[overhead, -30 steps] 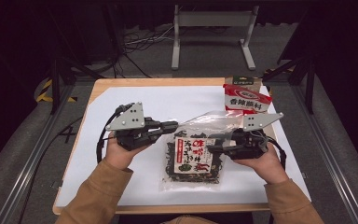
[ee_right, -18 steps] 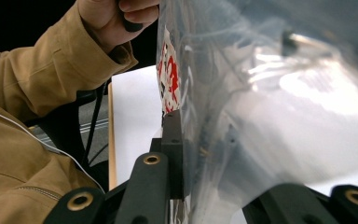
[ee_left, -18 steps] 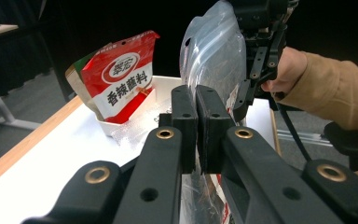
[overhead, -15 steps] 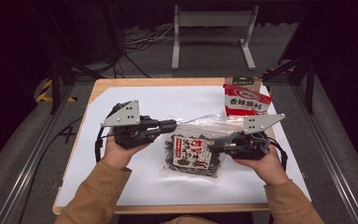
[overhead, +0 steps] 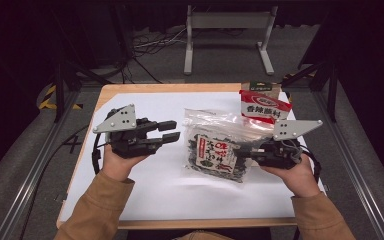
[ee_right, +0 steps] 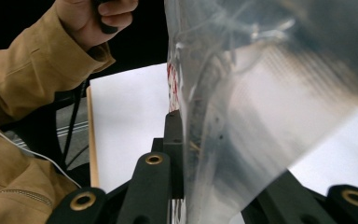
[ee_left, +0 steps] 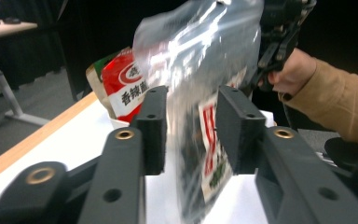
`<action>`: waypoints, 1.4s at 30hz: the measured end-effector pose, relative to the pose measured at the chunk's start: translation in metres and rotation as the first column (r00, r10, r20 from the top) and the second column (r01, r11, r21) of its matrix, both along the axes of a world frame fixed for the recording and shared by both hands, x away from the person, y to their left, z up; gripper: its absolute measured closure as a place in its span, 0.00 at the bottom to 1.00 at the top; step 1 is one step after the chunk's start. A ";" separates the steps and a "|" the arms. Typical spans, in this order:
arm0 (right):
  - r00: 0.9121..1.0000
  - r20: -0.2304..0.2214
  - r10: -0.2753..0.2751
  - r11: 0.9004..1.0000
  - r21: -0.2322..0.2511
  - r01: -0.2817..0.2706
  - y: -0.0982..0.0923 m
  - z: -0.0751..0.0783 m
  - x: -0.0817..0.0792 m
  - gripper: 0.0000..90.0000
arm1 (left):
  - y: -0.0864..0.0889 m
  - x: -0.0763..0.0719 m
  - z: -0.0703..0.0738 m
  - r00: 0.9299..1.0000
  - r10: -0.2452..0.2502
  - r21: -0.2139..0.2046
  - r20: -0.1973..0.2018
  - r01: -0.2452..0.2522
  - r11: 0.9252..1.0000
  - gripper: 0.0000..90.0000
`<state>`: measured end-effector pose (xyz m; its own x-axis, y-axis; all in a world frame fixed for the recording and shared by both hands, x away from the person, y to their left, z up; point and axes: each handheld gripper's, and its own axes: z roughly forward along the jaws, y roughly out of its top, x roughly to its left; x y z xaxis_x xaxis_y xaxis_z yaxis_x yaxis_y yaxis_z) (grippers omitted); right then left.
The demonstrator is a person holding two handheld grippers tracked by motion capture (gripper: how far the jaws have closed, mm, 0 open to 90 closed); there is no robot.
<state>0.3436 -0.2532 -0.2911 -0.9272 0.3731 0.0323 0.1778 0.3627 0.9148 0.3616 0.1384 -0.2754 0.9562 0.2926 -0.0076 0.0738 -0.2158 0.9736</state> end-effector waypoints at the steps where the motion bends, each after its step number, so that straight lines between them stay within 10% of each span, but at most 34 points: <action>1: 1.000 0.002 -0.005 1.000 -0.002 0.005 -0.001 0.001 0.000 0.86 | 0.001 0.000 -0.001 1.000 0.002 0.005 -0.005 -0.002 1.000 0.68; 42: 0.962 0.142 -0.233 0.971 -0.025 0.239 -0.057 0.073 0.002 0.86 | 0.033 0.019 -0.056 0.980 0.170 0.041 -0.107 -0.167 0.985 0.32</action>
<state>0.3454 -0.3098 -0.2183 -0.8074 0.5800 -0.1087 0.1371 0.3636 0.9214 0.3809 0.1712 -0.3318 0.8871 0.4511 -0.0976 0.2174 -0.2217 0.9506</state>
